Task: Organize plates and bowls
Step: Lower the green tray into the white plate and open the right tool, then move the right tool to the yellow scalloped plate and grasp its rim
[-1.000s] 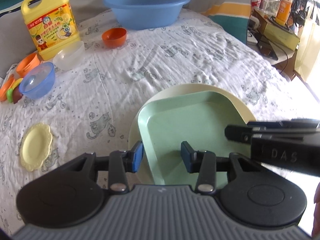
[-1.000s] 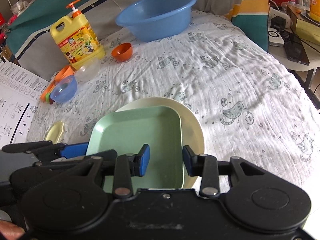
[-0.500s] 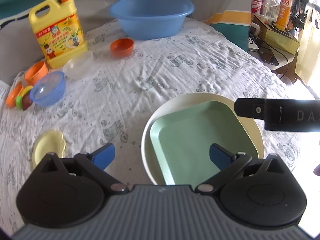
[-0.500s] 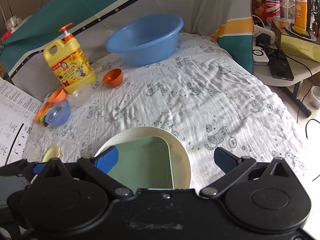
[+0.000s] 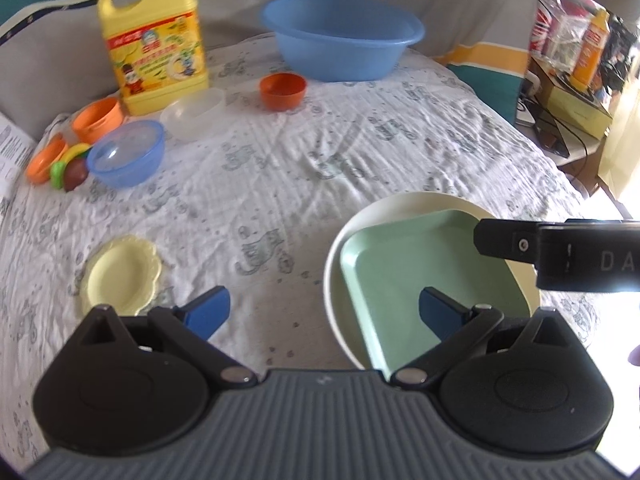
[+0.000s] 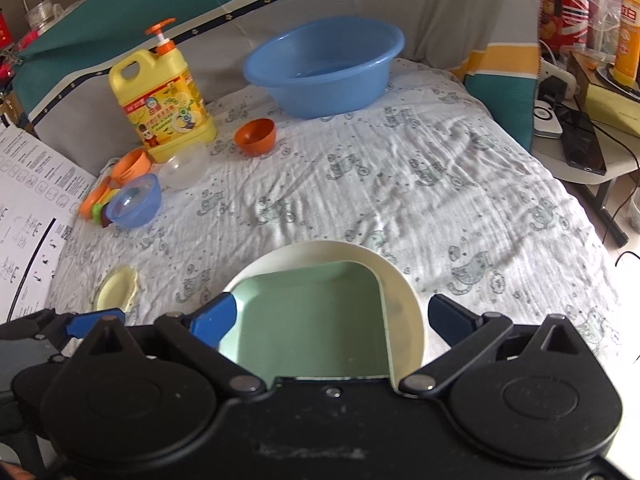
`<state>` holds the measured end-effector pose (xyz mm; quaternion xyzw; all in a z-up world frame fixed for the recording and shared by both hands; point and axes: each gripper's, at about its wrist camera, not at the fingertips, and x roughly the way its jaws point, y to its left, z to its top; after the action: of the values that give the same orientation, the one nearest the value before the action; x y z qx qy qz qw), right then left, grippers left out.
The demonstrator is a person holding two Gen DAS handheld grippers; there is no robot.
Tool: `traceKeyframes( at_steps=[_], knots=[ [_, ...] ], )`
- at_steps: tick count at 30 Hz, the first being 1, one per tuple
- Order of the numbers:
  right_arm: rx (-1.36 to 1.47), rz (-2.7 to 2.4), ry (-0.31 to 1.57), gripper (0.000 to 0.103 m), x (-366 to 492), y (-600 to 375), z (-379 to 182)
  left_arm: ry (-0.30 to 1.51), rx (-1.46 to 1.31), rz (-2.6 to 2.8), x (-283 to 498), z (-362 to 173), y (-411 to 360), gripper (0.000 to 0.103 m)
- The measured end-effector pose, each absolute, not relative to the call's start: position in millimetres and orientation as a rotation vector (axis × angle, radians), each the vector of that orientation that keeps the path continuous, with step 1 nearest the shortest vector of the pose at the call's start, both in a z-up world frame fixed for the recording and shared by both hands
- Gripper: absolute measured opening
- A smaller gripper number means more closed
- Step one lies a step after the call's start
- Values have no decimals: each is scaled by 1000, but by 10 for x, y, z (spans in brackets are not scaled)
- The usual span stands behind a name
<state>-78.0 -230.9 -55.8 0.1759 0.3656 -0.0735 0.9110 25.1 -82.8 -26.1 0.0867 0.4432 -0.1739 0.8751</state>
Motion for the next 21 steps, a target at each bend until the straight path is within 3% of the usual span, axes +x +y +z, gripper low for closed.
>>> traceKeyframes(
  at_steps=[21],
  knots=[
    [304, 60, 843, 103, -60, -1318, -488, 955, -49, -89, 575, -451, 710, 103]
  ],
)
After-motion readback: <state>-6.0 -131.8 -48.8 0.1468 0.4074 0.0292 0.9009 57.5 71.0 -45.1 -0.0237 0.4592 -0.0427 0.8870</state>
